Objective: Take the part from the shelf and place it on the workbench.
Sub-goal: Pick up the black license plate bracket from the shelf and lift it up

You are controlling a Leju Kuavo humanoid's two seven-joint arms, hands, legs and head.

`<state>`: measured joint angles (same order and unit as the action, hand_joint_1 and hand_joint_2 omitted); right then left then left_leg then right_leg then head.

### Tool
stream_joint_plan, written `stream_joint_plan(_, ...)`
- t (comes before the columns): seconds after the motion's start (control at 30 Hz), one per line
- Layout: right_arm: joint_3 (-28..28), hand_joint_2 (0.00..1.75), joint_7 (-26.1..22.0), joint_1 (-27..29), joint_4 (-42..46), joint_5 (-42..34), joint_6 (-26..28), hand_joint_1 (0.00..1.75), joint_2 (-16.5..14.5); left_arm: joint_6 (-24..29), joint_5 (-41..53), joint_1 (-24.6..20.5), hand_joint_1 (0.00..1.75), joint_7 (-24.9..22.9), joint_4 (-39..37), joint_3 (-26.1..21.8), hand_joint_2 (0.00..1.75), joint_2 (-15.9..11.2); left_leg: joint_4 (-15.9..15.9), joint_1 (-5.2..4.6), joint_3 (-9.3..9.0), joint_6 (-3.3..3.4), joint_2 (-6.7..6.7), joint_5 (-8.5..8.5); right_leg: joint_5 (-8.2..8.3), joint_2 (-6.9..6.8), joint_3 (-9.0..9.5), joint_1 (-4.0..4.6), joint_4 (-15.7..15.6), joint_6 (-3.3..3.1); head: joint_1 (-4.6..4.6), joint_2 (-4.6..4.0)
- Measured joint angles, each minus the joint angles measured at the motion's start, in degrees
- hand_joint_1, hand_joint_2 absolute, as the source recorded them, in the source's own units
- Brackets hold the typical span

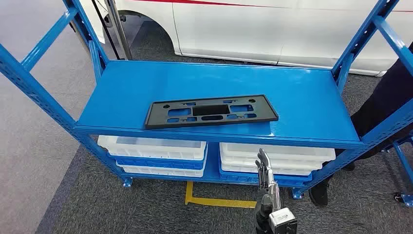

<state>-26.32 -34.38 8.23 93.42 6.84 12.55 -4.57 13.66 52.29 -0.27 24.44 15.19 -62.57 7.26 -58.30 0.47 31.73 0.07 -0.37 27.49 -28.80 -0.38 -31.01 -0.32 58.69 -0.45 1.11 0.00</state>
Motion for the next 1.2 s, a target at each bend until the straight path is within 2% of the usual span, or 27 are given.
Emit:
stream_joint_plan(0.07,0.01,0.0,-0.03,0.0,0.15,0.0,0.01,0.0,0.0,0.01,0.01,-0.01,0.0,0.01,0.0,-0.03,0.0,0.02,0.39,0.19,-0.19,0.48,0.06,-0.24,-0.74,0.08,-0.22,-0.09,0.75,0.26,-0.01,-0.01)
stream_joint_plan(0.1,0.02,0.0,-0.08,-0.01,0.26,-0.01,0.01,0.0,0.0,0.02,0.02,-0.03,0.0,0.03,0.0,-0.07,0.0,0.03,0.65,0.32,-0.26,0.91,0.1,-0.41,-1.84,0.14,-0.89,-0.1,2.3,0.47,-0.02,-0.01)
stream_joint_plan(0.17,0.02,0.0,-0.2,0.03,0.36,-0.05,-0.01,0.0,0.0,0.13,0.09,-0.07,0.0,0.12,0.0,-0.22,0.0,0.0,0.82,0.26,-0.26,1.46,0.16,-0.52,-5.4,0.22,-4.06,-0.18,8.93,0.8,-0.05,-0.02)
stream_joint_plan(0.2,0.02,0.44,-0.24,0.05,0.35,-0.08,-0.01,0.0,0.0,0.21,0.16,-0.07,0.0,0.16,0.0,-0.33,0.0,-0.06,0.79,0.16,-0.22,1.6,0.16,-0.5,-6.93,0.23,-5.97,-0.21,12.75,0.89,-0.05,-0.02)
stream_joint_plan(0.23,0.01,0.87,-0.25,0.09,0.34,-0.07,0.02,0.0,0.0,0.32,0.23,-0.07,0.0,0.19,0.0,-0.47,0.0,-0.14,0.75,0.05,-0.23,1.68,0.14,-0.46,-7.6,0.23,-7.39,-0.23,15.5,0.92,-0.05,-0.02)
stream_joint_plan(0.27,0.01,1.31,-0.22,0.09,0.33,0.03,0.13,0.0,0.0,0.46,0.29,-0.06,0.0,0.15,0.0,-0.62,0.0,-0.23,0.7,-0.06,-0.26,1.73,0.1,-0.41,-7.17,0.24,-7.91,-0.24,16.29,0.86,-0.05,-0.02)
stream_joint_plan(0.3,0.0,1.75,-0.1,0.05,0.32,0.32,0.38,0.0,0.0,0.58,0.33,-0.07,0.0,0.08,0.0,-0.75,0.0,-0.31,0.65,-0.18,-0.32,1.77,0.03,-0.36,-5.72,0.24,-7.4,-0.22,14.96,0.7,-0.04,-0.02)
stream_joint_plan(0.37,-0.08,1.75,1.16,-0.14,0.27,2.61,2.12,0.0,0.0,0.82,0.45,-0.1,0.0,-0.15,0.0,-0.94,0.0,-0.41,0.56,-0.36,-0.49,1.73,-0.14,-0.21,-1.57,0.29,-4.28,-0.05,7.93,0.02,-0.04,-0.02)
stream_joint_plan(0.4,-0.22,1.75,2.65,-0.39,0.12,5.01,3.96,0.0,0.0,0.88,0.57,-0.13,0.0,-0.33,-0.01,-1.01,0.0,-0.46,0.48,-0.51,-0.5,1.64,-0.18,-0.12,-0.2,0.33,-2.71,0.11,4.57,-0.39,-0.03,-0.01)
stream_joint_plan(0.47,-0.87,1.75,9.2,-1.16,-0.98,16.75,12.02,0.0,-0.02,0.9,1.23,-0.19,0.0,-0.9,-0.02,-1.31,0.0,-0.87,0.32,-0.57,-0.25,1.25,-0.17,-0.08,0.61,0.39,-1.29,0.48,1.0,-0.87,-0.02,-0.01)
stream_joint_plan(0.53,-1.39,1.75,16.52,-1.71,-2.77,35.45,21.32,0.0,-0.16,0.83,2.27,-0.29,0.0,-1.39,-0.04,-1.65,0.0,-1.34,0.36,-0.51,-0.11,0.69,-0.15,-0.15,0.59,0.42,-1.26,0.62,0.38,-0.99,-0.03,-0.01)
stream_joint_plan(0.6,-1.48,1.75,19.83,-1.94,-4.32,50.79,25.67,0.0,-0.77,0.71,3.39,-0.39,0.0,-1.62,-0.12,-1.81,0.0,-1.77,-0.17,-0.44,-0.01,0.05,-0.11,0.49,0.87,0.33,-0.96,0.27,-0.24,-1.41,-0.03,-0.01)
stream_joint_plan(0.67,-1.25,1.75,20.41,-2.16,-5.41,59.69,26.7,0.0,-1.97,0.42,4.59,-0.53,0.0,-1.86,-0.22,-1.85,0.0,-2.43,-4.22,-0.27,1.73,-0.63,-0.03,3.12,1.11,0.11,-0.67,-0.04,-0.77,-1.89,0.02,-0.01)
stream_joint_plan(0.73,-0.37,1.75,20.4,-2.48,-6.52,65.3,26.96,0.0,-3.14,0.02,5.79,-0.63,0.0,-2.09,-0.26,-1.85,0.0,-3.14,-11.36,-0.02,5.1,-1.21,0.02,6.45,1.08,-0.06,-0.68,-0.01,-0.75,-2.09,0.05,-0.02)
stream_joint_plan(0.77,0.21,1.75,20.57,-2.74,-7.23,67.0,27.02,0.0,-3.53,-0.16,6.37,-0.65,0.0,-2.17,-0.27,-1.85,0.0,-3.44,-13.99,0.11,6.4,-1.44,0.02,7.12,1.04,-0.12,-0.7,-0.01,-0.67,-2.11,0.06,-0.02)
stream_joint_plan(0.8,0.78,1.75,20.84,-3.03,-8.02,68.22,27.04,0.0,-3.95,-0.3,6.92,-0.66,0.0,-2.22,-0.27,-1.85,0.0,-3.7,-14.82,0.24,6.87,-1.62,0.03,6.73,0.97,-0.14,-0.72,-0.03,-0.55,-2.1,0.06,-0.02)
stream_joint_plan(0.83,1.33,1.75,21.25,-3.38,-8.86,69.14,27.05,0.0,-4.3,-0.41,7.44,-0.69,0.0,-2.24,-0.28,-1.85,0.0,-3.94,-13.41,0.39,6.27,-1.75,0.04,5.24,0.87,-0.11,-0.73,-0.08,-0.37,-2.03,0.07,-0.01)
stream_joint_plan(0.87,1.8,1.75,21.85,-3.77,-9.66,69.92,27.05,0.0,-4.63,-0.54,7.92,-0.75,0.0,-2.25,-0.28,-1.85,0.0,-4.16,-10.08,0.54,4.74,-1.84,0.06,3.06,0.72,-0.07,-0.71,-0.13,-0.15,-1.91,0.07,-0.01)
stream_joint_plan(0.93,2.64,1.75,23.64,-4.66,-11.27,72.12,27.06,0.0,-5.2,-0.85,8.87,-1.03,0.0,-2.22,-0.33,-1.85,0.0,-4.55,-3.08,0.61,1.44,-1.77,0.07,0.33,0.37,0.01,-0.82,-0.05,0.38,-1.48,0.06,-0.01)
stream_joint_plan(1.0,3.12,1.75,26.64,-5.66,-13.13,75.13,27.07,0.0,-5.47,-1.26,9.94,-1.33,0.0,-2.16,-0.41,-1.84,0.0,-4.84,-0.42,0.38,0.34,-1.25,0.01,0.08,0.3,0.06,-1.04,0.14,0.62,-0.94,0.02,-0.02)
stream_joint_plan(1.1,3.28,1.75,30.87,-7.04,-16.28,78.65,27.1,0.0,-5.53,-1.93,11.35,-1.54,0.0,-2.13,-0.48,-1.77,0.0,-5.2,0.05,0.38,0.35,-0.11,0.02,-0.31,0.09,0.15,-1.22,0.12,0.81,-0.21,-0.01,-0.02)
stream_joint_plan(1.13,3.3,1.75,31.75,-7.45,-17.15,79.41,27.12,0.0,-5.53,-2.17,11.67,-1.64,0.0,-2.15,-0.5,-1.73,0.0,-5.31,0.25,0.47,0.31,0.33,0.06,-0.47,-0.77,0.2,-1.67,0.08,1.92,0.02,-0.01,-0.01)
stream_joint_plan(1.2,3.32,1.75,32.97,-8.29,-18.6,80.57,27.17,0.0,-5.53,-2.61,12.14,-1.9,0.0,-2.25,-0.53,-1.63,0.0,-5.57,0.45,0.52,0.31,0.98,0.1,-0.64,-4.03,0.27,-4.18,-0.04,7.49,0.38,-0.03,-0.01)
